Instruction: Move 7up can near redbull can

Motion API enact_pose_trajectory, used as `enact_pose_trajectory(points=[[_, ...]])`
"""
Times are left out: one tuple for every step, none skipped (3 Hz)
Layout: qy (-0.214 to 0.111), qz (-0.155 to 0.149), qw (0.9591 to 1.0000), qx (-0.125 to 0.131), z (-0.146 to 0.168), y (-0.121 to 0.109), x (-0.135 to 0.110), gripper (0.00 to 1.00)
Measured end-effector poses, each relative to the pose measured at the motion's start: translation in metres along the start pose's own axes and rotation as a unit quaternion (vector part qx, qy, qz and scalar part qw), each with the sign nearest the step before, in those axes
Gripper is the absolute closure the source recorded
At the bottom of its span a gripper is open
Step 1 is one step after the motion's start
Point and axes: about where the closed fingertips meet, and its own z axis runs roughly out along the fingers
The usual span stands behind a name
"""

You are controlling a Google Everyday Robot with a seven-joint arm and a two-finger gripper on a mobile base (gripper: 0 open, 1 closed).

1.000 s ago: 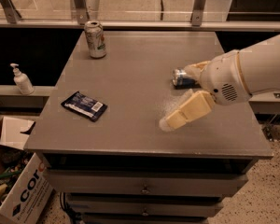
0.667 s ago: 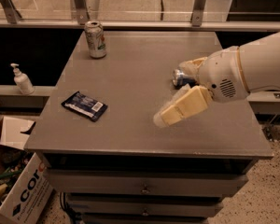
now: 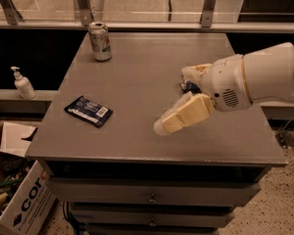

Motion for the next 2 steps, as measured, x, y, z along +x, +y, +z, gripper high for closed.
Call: enact_pose_trajectory(points=[[-0.011,0.002,0.9999,-0.004,0.014,-0.001,0.013,0.0],[-0.011,0.013,0.9998,0.002,0.015,-0.004,0.033,0.0]])
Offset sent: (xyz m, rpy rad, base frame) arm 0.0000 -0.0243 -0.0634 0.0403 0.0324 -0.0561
